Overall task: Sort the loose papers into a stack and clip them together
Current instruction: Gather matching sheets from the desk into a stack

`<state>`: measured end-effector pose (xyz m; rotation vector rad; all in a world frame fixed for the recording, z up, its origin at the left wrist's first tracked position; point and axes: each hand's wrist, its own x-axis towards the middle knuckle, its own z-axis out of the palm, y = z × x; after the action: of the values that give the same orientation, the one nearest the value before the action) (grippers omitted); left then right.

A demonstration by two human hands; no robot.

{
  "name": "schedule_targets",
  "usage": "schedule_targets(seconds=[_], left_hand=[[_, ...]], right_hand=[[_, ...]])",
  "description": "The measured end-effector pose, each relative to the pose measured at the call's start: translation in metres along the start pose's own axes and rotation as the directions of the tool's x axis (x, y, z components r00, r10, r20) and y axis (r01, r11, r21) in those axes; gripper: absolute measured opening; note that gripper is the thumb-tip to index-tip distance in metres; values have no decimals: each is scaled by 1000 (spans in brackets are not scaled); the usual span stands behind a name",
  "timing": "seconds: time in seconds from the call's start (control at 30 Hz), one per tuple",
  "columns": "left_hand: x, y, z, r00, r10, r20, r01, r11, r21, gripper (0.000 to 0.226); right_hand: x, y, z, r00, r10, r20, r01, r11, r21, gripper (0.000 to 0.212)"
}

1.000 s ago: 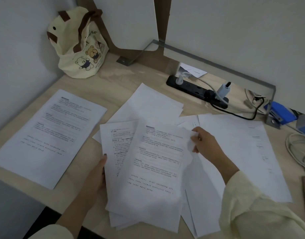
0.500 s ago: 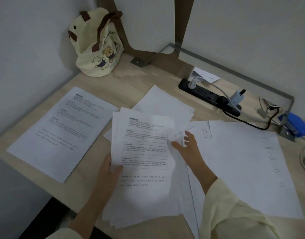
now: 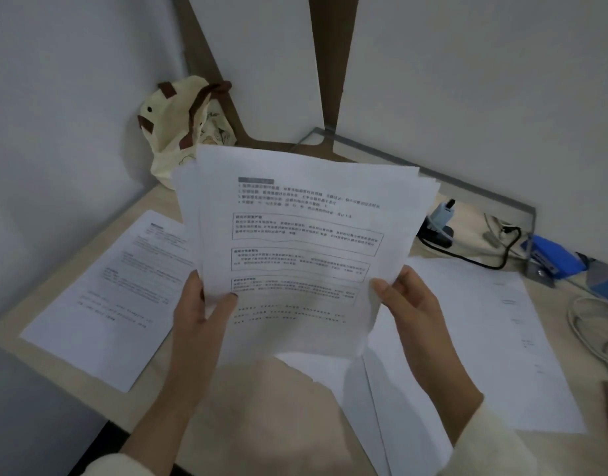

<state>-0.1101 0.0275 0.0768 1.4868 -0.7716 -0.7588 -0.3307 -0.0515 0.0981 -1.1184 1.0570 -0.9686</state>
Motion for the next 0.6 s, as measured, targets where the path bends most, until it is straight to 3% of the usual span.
schedule_targets(seconds=[0.27,0.47,0.6], left_hand=[[-7,-16,20,991,-123,57,124,992,-13,34],[-16,-7,19,999,-44,25,45,996,-72,31],[-24,-24,20,985,-134,110,138,990,-36,36]], right_hand=[[-24,39,9,993,76,-85,-84,992,-99,35],[-34,27,3,992,16,-128,-22,999,-43,34],[-44,45,-3,987,105,-124,-121,984,-131,33]])
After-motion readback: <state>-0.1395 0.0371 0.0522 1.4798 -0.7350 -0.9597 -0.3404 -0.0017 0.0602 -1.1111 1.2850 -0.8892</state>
